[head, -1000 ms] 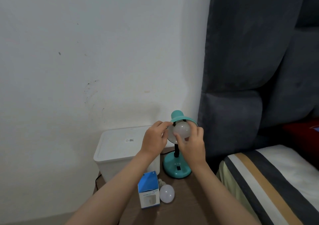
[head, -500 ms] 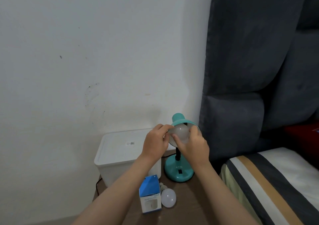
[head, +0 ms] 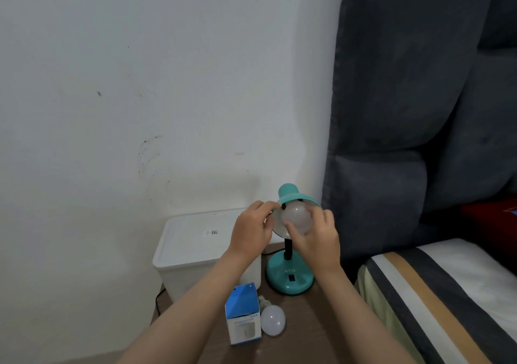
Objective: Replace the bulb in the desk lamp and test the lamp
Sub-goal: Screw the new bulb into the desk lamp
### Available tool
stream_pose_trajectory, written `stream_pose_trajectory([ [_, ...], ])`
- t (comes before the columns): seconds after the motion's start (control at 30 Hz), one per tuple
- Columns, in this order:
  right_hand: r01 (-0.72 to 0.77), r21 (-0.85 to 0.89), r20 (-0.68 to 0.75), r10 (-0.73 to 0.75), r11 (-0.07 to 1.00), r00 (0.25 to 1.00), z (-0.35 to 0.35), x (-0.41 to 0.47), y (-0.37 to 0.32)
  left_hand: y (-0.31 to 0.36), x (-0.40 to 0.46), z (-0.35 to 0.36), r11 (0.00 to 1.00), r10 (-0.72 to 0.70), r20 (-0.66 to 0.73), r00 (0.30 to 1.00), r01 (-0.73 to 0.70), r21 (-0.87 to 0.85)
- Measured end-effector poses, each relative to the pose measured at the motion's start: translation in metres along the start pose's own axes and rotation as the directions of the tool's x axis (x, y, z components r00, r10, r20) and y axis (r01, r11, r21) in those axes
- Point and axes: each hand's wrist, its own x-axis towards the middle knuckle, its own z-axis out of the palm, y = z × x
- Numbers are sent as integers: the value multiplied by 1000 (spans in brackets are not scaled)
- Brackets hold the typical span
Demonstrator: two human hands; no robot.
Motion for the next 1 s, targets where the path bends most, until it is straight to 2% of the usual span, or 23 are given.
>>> stream_pose_trajectory([
  [0.17, -20, -139, -40, 15, 990, 999, -1, 8, -3, -1, -1, 0, 1000, -16, 0, 1000, 16, 2],
  [0.3, 159, -157, 4, -161, 975, 987, -3, 1, 0, 1, 0, 0, 1000, -7, -8, 1000, 7, 5],
  [0.37, 195, -121, 24, -194, 973, 981, -4, -2, 3, 1, -1, 1, 1000, 0, -4, 1000, 0, 9],
  [0.5, 153, 18, 93, -154, 988, 984, -5, -4, 5, 2, -1, 1, 1000, -9, -17, 1000, 9, 13],
  [0.6, 116, -44, 89, -112, 992, 990, -5, -3, 4, 2, -2, 2, 1000, -7, -14, 1000, 7, 12],
  [0.77, 4, -147, 0, -4, 989, 1000, -4, 1, -2, 3, -1, 3, 1000, -14, -23, 1000, 15, 13],
  [0.9, -25, -112, -22, 23, 993, 999, -3, -2, -4, 1, -1, 3, 1000, -16, -22, 1000, 17, 21],
  [1.0, 26, -57, 7, -26, 998, 1000, -3, -6, -4, 3, -2, 4, 1000, -14, -21, 1000, 15, 18],
])
